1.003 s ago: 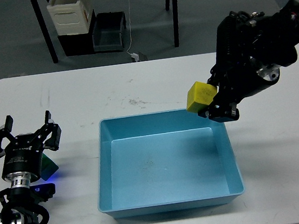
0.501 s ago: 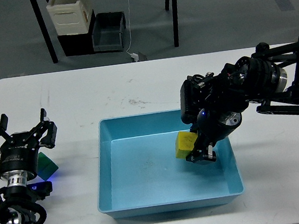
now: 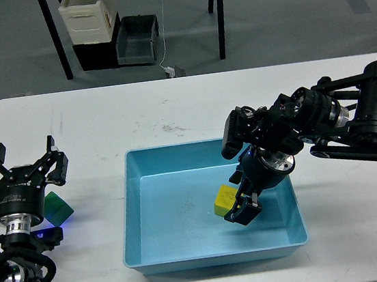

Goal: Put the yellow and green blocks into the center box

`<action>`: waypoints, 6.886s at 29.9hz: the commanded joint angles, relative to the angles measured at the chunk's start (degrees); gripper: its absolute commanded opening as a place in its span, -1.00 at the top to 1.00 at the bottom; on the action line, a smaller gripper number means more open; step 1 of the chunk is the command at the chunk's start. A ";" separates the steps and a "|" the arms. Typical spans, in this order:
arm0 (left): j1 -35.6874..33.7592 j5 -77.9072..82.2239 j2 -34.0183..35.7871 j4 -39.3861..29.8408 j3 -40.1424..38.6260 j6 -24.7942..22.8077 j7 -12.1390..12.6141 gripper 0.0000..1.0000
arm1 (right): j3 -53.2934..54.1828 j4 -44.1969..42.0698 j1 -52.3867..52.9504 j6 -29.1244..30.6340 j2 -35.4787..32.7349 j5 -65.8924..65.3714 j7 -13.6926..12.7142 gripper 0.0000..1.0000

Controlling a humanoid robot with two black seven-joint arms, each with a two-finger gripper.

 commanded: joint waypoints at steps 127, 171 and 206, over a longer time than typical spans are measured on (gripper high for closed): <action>-54.03 136.44 39.11 14.16 58.35 6.07 -10.71 0.43 | 112.36 22.54 -93.81 -14.82 10.07 52.69 -11.38 -1.00; -62.40 149.35 16.43 3.78 68.11 0.62 -10.71 -0.64 | 111.66 22.45 -94.16 -14.91 10.42 52.69 -11.38 -1.00; -21.62 41.19 16.25 1.06 25.84 12.84 -10.71 -1.00 | 107.79 19.73 -89.77 -10.51 12.09 107.09 -28.43 -1.00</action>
